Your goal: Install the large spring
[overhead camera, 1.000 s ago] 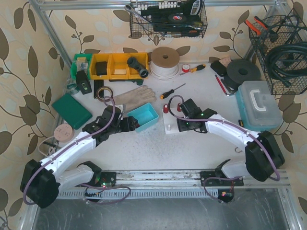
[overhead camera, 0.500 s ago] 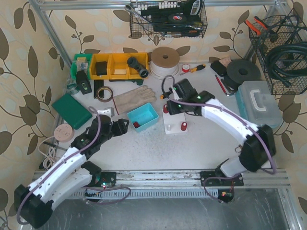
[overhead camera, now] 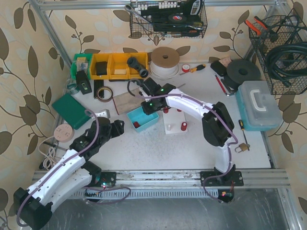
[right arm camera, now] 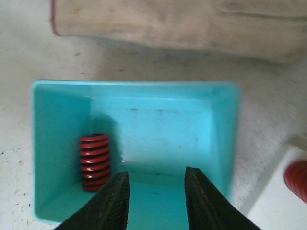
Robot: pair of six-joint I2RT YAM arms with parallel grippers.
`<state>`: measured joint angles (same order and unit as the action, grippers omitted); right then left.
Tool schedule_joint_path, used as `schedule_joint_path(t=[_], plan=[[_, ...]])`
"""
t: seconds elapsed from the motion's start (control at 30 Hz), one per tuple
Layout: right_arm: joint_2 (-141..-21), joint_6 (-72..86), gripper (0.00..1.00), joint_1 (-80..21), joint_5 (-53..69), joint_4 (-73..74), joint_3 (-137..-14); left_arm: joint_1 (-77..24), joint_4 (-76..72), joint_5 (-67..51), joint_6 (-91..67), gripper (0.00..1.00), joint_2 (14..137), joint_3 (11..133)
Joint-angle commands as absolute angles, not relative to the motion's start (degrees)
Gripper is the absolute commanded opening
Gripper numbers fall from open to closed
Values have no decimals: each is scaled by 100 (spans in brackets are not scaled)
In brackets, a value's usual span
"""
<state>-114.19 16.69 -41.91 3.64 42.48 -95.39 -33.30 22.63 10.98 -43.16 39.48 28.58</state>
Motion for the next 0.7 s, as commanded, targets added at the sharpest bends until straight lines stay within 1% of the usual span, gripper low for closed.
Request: schedule_joint_path(t=[0.0,0.03,0.1,0.33,0.37,0.47,0.67], plan=[[-11753,1673,27,-4483,248,4488,-9993,-3256,2183,1214,-4298,71,4031,2999],[-11838,1701,20,-4504,243,4518,-10040,-3258,2186,1215,-4296,71,4048,2998],[-11957,1760,10,-4555,164,4591,-10086,-3259,2178,1216,-4281,71,4073,3006],[-11726,1982,6,-4737,-125,4613,-9597,-3253,2134,1222,-4280,71,4056,3000],[-11684,2063,4,-4792,-160,4634,-9554,-3252,2153,1238,-4280,73,4052,2997],[-11539,2272,2,-5001,-275,4640,-9398,-3250,2207,1276,-4326,79,4014,2989],[-11403,2909,0,-5470,-238,4567,-9210,-3252,2279,1301,-4355,82,4032,3015]])
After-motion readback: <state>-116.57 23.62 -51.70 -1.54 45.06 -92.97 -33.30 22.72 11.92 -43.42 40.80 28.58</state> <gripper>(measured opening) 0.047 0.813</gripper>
